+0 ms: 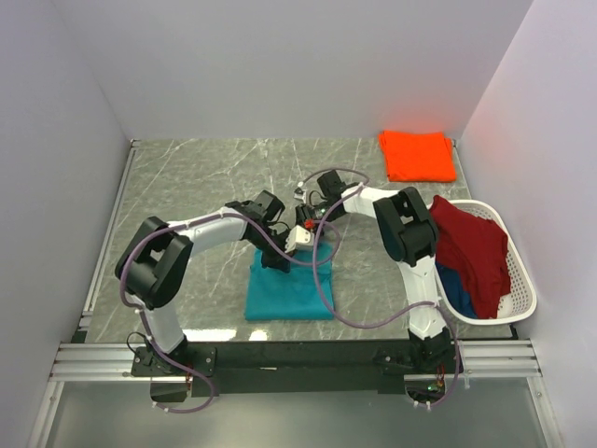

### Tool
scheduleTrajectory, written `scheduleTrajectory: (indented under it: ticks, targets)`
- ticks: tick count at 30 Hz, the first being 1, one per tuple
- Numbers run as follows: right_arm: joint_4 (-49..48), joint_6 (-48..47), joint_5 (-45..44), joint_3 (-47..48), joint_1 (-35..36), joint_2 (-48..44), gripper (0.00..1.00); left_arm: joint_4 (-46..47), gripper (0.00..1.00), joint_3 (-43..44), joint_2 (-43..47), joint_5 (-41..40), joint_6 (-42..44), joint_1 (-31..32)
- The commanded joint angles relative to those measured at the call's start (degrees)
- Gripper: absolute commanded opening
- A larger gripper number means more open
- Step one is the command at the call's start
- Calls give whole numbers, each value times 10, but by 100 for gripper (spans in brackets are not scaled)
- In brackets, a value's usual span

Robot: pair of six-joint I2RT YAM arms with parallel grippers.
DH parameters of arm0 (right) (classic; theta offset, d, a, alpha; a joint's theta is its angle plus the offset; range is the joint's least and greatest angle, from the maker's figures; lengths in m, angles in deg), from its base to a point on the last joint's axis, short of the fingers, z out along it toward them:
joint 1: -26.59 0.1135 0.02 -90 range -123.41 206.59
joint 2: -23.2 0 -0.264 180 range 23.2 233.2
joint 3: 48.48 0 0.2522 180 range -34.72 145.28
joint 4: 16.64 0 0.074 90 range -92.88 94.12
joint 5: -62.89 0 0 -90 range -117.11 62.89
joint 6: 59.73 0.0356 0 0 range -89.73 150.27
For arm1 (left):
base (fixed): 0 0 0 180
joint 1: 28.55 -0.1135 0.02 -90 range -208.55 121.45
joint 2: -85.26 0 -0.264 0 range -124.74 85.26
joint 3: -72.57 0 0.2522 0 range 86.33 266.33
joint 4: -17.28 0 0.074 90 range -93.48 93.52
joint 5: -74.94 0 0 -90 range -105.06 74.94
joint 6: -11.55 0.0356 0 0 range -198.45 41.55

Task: Fold and stack the t-shirts
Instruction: Fold the tshirt

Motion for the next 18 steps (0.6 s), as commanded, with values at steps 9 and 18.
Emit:
scheduleTrajectory:
  ticks: [9,18]
  targets:
    - [29,-7,25,38,8,69,21,30,1,-32,127,-69,-6,41]
    - [26,1,44,28,9,82,22,71,0,-3,125,-117,7,40]
